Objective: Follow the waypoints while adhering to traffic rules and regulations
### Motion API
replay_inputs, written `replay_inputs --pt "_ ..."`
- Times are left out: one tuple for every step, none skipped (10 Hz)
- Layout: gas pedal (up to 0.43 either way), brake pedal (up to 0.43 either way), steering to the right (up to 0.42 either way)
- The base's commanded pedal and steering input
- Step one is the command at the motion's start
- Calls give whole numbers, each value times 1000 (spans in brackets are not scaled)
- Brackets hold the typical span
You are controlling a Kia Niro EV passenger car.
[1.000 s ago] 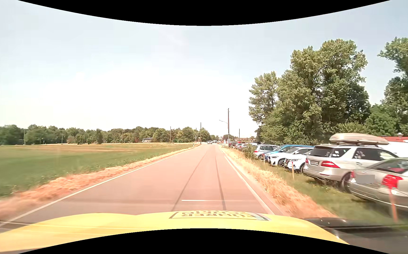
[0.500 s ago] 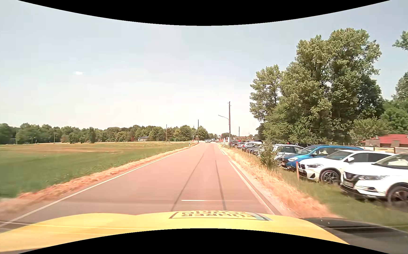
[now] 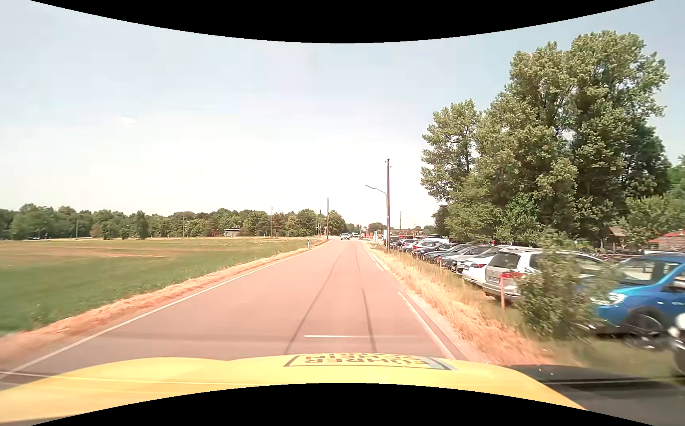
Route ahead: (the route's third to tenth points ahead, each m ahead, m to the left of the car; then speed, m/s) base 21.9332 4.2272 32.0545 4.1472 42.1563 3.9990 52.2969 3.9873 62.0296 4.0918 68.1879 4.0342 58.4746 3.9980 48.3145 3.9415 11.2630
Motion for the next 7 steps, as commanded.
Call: replay_inputs --pt "79 0 6" --pt "87 0 5" --pt "87 0 3" --pt "87 0 2" --pt "87 0 1" --pt "87 0 1" --pt "87 0 1"
